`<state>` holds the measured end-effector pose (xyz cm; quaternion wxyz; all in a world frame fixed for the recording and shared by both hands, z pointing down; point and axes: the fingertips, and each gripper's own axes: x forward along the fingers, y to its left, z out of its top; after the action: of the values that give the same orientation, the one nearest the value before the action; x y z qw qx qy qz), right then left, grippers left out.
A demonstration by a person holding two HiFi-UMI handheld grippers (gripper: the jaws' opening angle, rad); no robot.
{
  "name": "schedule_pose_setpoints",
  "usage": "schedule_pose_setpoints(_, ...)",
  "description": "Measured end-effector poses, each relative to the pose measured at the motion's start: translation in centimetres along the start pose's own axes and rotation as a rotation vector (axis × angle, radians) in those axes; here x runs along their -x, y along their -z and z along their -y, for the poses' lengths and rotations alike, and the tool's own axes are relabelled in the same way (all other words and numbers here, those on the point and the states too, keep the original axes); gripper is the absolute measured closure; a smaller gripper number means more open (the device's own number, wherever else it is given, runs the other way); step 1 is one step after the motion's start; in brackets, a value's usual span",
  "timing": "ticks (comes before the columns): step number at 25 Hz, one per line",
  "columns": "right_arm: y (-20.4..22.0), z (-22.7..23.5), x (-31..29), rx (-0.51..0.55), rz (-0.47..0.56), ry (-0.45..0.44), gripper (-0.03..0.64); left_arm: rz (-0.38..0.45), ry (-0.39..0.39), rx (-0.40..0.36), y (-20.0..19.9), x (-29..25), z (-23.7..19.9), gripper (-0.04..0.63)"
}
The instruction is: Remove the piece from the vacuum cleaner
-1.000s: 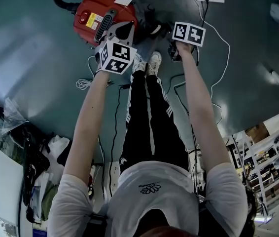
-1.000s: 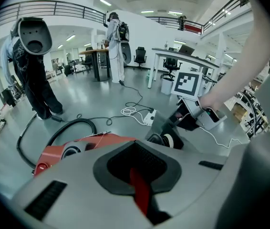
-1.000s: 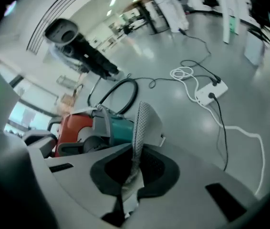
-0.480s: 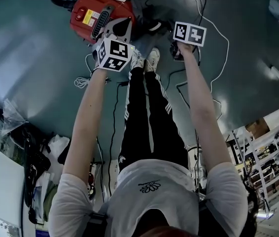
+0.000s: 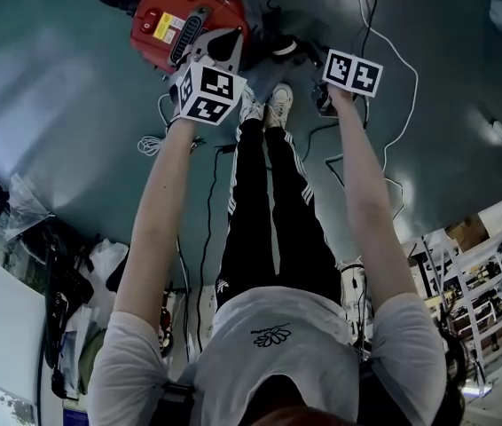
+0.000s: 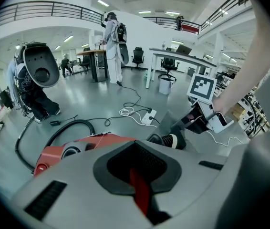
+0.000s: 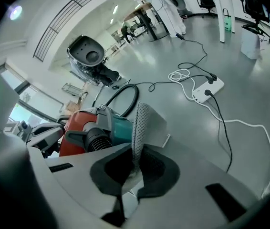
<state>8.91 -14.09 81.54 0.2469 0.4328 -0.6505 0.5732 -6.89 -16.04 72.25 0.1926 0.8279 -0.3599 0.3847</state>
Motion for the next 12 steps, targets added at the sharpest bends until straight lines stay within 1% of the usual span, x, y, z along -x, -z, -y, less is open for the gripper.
schedule_pose_setpoints(5,1.0,0.1,0.4,-0.056,0.025,-0.011,0.594,-0.001,0.012,-0.003,0.0,0.2,0.1,0.592)
schedule_pose_setpoints(6,1.4,0.4,0.5,-0.064,0.024,-0.002,0.594,0.001,0.013,-0.005,0.0,0.2,0.1,0.592)
schedule_pose_setpoints(7,2.2,1.1,0.8,-0.062,0.006,0.026,0.594,0.003,0.014,-0.006,0.0,0.3,0.1,0.592)
schedule_pose_setpoints(8,3.6,2.5,1.2,-0.04,-0.036,0.08,0.595,0.005,0.013,-0.006,0.0,0.4,0.1,0.592)
schedule_pose_setpoints(10,7.2,6.1,2.6,0.043,-0.153,0.208,0.595,0.008,0.012,-0.011,0.1,0.5,0.2,0.592)
schedule_pose_setpoints(11,8.5,7.7,3.6,0.051,-0.177,0.244,0.595,0.012,0.01,-0.019,0.1,0.5,0.3,0.592)
schedule_pose_setpoints(12,9.2,8.7,4.5,0.032,-0.173,0.26,0.595,0.016,0.007,-0.028,0.1,0.4,0.4,0.592)
